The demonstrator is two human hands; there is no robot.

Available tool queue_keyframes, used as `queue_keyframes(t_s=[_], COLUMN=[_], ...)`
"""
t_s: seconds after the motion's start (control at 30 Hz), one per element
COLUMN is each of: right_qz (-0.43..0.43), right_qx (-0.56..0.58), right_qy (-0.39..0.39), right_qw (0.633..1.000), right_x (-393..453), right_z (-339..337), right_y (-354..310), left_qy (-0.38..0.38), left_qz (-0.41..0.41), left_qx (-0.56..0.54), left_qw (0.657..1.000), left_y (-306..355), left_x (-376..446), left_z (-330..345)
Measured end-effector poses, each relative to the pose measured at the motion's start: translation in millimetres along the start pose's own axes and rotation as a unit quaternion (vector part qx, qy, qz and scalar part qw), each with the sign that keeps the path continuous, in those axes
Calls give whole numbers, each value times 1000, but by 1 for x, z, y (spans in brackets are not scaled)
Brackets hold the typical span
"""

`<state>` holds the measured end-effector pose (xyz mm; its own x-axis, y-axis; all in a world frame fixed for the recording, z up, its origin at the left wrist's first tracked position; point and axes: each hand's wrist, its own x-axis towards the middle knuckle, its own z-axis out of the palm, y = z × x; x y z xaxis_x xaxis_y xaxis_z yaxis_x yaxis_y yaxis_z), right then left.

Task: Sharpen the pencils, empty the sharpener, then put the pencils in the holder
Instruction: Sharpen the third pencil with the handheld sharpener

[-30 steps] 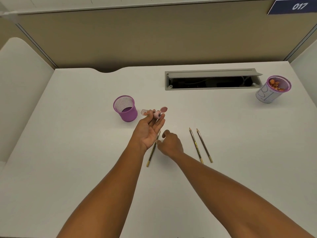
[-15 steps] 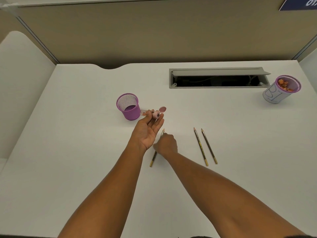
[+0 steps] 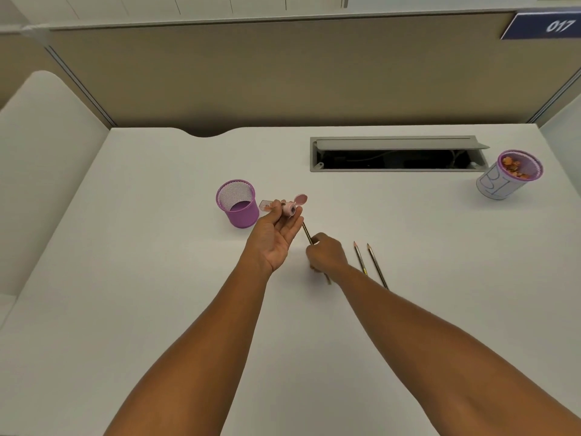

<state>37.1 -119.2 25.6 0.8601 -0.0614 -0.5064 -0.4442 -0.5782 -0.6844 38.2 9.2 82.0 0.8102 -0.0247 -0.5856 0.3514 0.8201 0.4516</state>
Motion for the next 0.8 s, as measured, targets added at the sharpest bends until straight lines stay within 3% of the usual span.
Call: queue_keyframes(t_s=[0.2,0.37,0.6,0.8], right_qz=[-50,-141,-227,-269], right_qx=[36,27,-5,-63], right_qy=[79,123,128,142], right_qw=[995,982,965,950], right_x=[0,-9,-25,-39], right_z=[-47,-82,-104,-113], right_y=[5,11,8,3], left_qy=[3,13,26,-22], left_qz=[36,57,64,62], left_qx=[5,27,53,101], left_qw=[999,998,996,993], left_y=[-1,-2,-8,-17], left_x=[2,2,0,-8], left_z=[10,20,30,36])
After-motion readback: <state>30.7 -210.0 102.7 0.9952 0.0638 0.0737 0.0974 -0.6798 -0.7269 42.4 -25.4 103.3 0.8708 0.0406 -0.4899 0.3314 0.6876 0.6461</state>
